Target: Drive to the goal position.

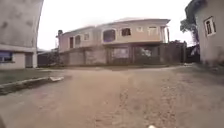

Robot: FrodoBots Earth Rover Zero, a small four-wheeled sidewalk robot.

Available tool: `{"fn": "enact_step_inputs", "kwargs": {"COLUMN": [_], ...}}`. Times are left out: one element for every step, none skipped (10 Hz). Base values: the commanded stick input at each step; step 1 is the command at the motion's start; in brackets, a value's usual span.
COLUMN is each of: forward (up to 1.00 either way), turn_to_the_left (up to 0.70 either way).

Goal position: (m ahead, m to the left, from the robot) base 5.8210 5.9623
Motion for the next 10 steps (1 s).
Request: {"fn": "enact_step_inputs", "kwargs": {"forward": [0.5,0.5,0.5,0.5,0.5,0.5,0.5,0.5,0.5,0.5], "turn_to_the_left": [0.0,0.0,0.0,0.0,0.0,0.0,0.0,0.0,0.0,0.0]}}
